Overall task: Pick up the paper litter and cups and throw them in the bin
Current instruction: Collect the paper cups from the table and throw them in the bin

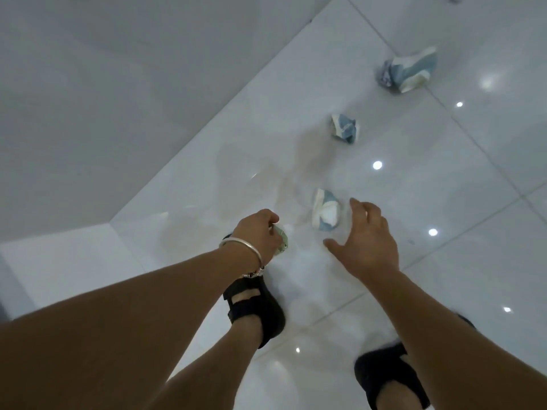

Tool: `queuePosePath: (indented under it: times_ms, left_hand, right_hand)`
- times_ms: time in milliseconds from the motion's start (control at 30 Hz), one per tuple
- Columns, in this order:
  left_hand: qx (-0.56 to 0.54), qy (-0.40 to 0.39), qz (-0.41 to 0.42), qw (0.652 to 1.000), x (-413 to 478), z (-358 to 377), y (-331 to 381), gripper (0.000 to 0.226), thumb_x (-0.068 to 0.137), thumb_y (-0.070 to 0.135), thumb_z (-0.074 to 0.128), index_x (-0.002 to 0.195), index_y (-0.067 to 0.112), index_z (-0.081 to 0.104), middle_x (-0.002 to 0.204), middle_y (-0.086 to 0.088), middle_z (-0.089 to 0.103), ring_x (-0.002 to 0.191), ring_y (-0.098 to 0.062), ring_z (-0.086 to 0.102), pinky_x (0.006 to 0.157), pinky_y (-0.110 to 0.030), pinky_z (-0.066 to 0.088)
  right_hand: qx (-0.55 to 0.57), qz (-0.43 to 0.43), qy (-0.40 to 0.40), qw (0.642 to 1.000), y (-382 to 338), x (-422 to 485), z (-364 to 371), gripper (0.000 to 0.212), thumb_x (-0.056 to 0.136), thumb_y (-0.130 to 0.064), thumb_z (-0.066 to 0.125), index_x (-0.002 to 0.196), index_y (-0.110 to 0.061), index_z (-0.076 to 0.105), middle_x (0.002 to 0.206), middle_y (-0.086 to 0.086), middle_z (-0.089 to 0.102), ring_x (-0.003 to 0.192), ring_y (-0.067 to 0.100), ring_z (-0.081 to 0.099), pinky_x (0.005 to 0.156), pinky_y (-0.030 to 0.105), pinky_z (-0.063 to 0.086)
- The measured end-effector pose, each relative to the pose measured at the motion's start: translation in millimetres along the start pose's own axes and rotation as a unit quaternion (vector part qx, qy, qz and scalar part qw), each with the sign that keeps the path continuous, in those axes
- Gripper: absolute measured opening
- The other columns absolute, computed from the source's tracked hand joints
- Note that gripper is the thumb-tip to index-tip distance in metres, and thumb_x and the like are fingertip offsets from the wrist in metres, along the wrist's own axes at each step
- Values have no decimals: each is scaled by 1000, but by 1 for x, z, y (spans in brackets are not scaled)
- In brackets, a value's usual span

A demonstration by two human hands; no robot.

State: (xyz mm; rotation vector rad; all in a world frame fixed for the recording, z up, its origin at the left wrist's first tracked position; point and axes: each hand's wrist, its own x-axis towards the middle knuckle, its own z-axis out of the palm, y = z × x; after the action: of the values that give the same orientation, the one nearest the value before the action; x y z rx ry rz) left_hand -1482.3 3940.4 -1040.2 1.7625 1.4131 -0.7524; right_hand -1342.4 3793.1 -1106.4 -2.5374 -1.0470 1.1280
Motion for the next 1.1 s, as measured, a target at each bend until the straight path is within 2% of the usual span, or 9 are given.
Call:
queuePosePath:
  times_ms: [200,300,400,533,633,767,867,967,1100]
  left_hand:
    - [30,-11,-22,999,17,1,-73,31,88,22,52,118,21,59,111,0,62,99,-18,56,79,-21,39]
    - [44,-9,-29,999,15,-2,-89,30,86,21,52,116,22,59,109,1,62,95,-16,56,78,-22,39]
    - [63,-15,-36,997,5,-7,-85,31,87,24,51,117,23,58,110,1,60,98,-18,57,79,-25,41]
    - [61,-16,-1,998,-8,-21,-49,33,88,24,51,120,23,57,115,0,59,101,-18,57,79,-23,40]
    - [48,-2,40,998,-11,-26,-15,33,88,24,52,120,22,57,117,0,59,98,-14,55,78,-20,37]
    - [41,-1,67,997,1,-12,13,32,88,26,54,120,22,57,115,0,59,94,-14,53,76,-21,37]
    - [46,-14,70,996,12,12,17,32,88,26,54,120,21,57,116,-1,59,97,-15,54,76,-21,37]
    - [63,-31,85,994,16,31,10,32,88,26,53,120,21,57,115,0,59,87,-11,50,74,-20,35]
    - [94,-35,81,992,19,28,3,35,88,26,53,122,20,56,117,-1,58,97,-17,56,77,-23,38]
  right_hand:
    - [-107,-14,-24,994,-33,48,52,90,76,-48,74,146,-34,20,139,9,27,109,32,46,69,38,46]
    - [-124,-1,-40,992,-40,43,64,75,78,-30,73,139,-27,28,131,14,30,92,31,48,60,32,38]
    - [-85,57,-50,993,-36,29,55,59,79,-18,64,131,-17,35,120,14,34,77,32,51,61,32,39]
    - [-23,99,-46,994,-24,7,27,45,83,-15,60,125,-14,42,121,12,38,87,35,57,65,33,41]
    - [-9,102,-29,994,-13,-11,17,63,82,-34,66,135,-19,36,125,9,38,97,33,54,67,32,37]
    - [0,145,-28,989,2,-31,37,84,72,-51,74,140,-24,32,127,10,37,101,35,52,71,39,47]
    - [-2,145,-26,989,8,-29,58,89,69,-48,76,142,-28,29,134,9,31,103,35,50,71,40,49]
    - [-20,104,-38,994,11,-16,75,88,70,-41,78,141,-33,26,134,6,25,108,31,44,71,40,51]
    - [-25,74,-42,996,11,-8,82,74,73,-21,75,135,-21,34,127,10,30,105,33,45,65,35,44]
